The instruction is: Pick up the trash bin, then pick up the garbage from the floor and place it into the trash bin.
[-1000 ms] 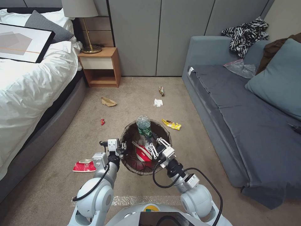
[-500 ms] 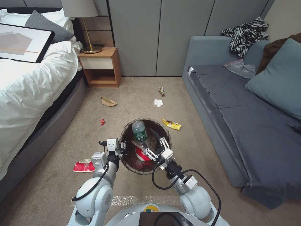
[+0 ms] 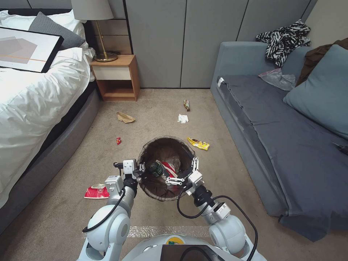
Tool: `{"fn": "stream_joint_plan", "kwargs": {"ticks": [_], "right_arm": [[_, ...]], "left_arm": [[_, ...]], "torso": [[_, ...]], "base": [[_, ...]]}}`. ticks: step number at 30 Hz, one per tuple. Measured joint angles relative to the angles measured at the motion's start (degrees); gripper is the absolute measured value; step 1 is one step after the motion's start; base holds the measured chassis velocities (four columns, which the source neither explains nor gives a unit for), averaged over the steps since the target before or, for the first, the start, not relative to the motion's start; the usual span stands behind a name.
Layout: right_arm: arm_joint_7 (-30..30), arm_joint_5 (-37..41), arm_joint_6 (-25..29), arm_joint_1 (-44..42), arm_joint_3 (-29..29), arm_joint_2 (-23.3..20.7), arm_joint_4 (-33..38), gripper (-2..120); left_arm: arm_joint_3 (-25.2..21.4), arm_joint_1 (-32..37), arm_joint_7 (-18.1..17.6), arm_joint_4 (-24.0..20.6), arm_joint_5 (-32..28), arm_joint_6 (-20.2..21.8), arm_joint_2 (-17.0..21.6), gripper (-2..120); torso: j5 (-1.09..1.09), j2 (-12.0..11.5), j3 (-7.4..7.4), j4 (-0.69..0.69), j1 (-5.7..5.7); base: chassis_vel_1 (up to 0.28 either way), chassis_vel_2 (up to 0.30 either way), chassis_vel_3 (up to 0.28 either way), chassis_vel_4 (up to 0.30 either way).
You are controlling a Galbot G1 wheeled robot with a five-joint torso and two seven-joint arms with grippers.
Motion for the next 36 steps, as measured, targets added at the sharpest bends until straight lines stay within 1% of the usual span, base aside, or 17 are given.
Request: {"fn": "stream_joint_plan", "kwargs": {"ticks": [5, 7, 8, 9, 11, 12, 15, 20, 22, 32, 36], "right_arm": [[3.65, 0.58, -0.54, -0.16, 1.68, 1.12, 3.37, 100], [7.31, 1.11, -2.46, -0.34, 2.55, 1.59, 5.46, 100], [7.31, 1.11, -2.46, -0.34, 2.55, 1.59, 5.46, 100], [10.48, 1.26, -3.55, -0.62, 3.06, 1.99, 6.66, 100], [14.3, 1.27, -4.72, -1.43, 4.07, 2.65, 8.09, 100], [14.3, 1.27, -4.72, -1.43, 4.07, 2.65, 8.09, 100], [18.27, 1.21, -4.98, -2.26, 6.48, 3.6, 8.8, 100], [18.68, 1.28, -2.88, -2.97, 9.23, 3.99, 7.92, 100], [18.67, 1.97, -1.01, -3.66, 10.2, 4.02, 7.09, 100], [18.51, 2.48, 0.43, -4.33, 10.94, 4.03, 6.51, 100], [18.25, 2.1, 1.81, -4.84, 11.55, 4.05, 5.57, 100]], "left_arm": [[-0.68, 0.06, 0.08, -0.07, 0.01, -0.14, 0.0, 2], [-1.04, 0.06, 0.14, -0.07, 0.14, -0.36, 0.04, 2], [-1.04, 0.06, 0.14, -0.07, 0.14, -0.36, 0.04, 2], [-1.17, 0.06, 0.18, -0.07, 0.23, -0.51, 0.07, 2], [-1.56, 0.05, 0.27, -0.06, 0.47, -0.75, 0.19, 2], [-1.56, 0.05, 0.27, -0.06, 0.47, -0.75, 0.19, 2], [-2.74, -0.03, 0.42, 0.0, 1.63, -1.28, 0.45, 2], [-3.64, -0.06, 0.51, 0.02, 1.97, -1.44, 0.65, 2], [-4.0, -0.02, 0.49, 0.02, 2.15, -1.47, 0.74, 2], [-4.46, 0.0, 0.41, -0.01, 2.33, -1.54, 0.78, 2], [-4.98, 0.0, 0.38, -0.12, 2.33, -1.57, 0.8, 2]], "torso": [[0.0, 0.0, 0.0, 0.0, 0.0], [0.0, 0.0, 0.0, 0.0, 0.0], [0.0, 0.0, 0.0, 0.0, 0.0], [0.0, 0.0, 0.0, 0.0, 0.0], [0.0, 0.0, 0.0, -0.01, 0.0], [0.0, 0.0, 0.0, -0.01, 0.0], [0.0, 0.0, 0.0, 0.0, 0.0], [0.0, 0.0, 0.0, 0.0, 0.0], [0.0, 0.0, 0.0, -0.01, 0.0], [0.0, 0.0, 0.0, 0.0, 0.0], [0.0, 0.0, 0.0, 0.0, 0.0]], "base": [[0.0, 0.0, 0.0, 0.0], [0.0, 0.0, 0.0, 0.0], [0.0, 0.0, 0.0, 0.0], [0.0, 0.0, 0.0, 0.0], [0.0, 0.0, 0.0, 0.0], [0.0, 0.0, 0.0, 0.0], [0.0, 0.0, 0.0, 0.0], [0.0, 0.0, 0.0, 0.0], [0.0, 0.0, 0.0, 0.0], [0.0, 0.0, 0.0, 0.0], [0.0, 0.0, 0.0, 0.0]]}}
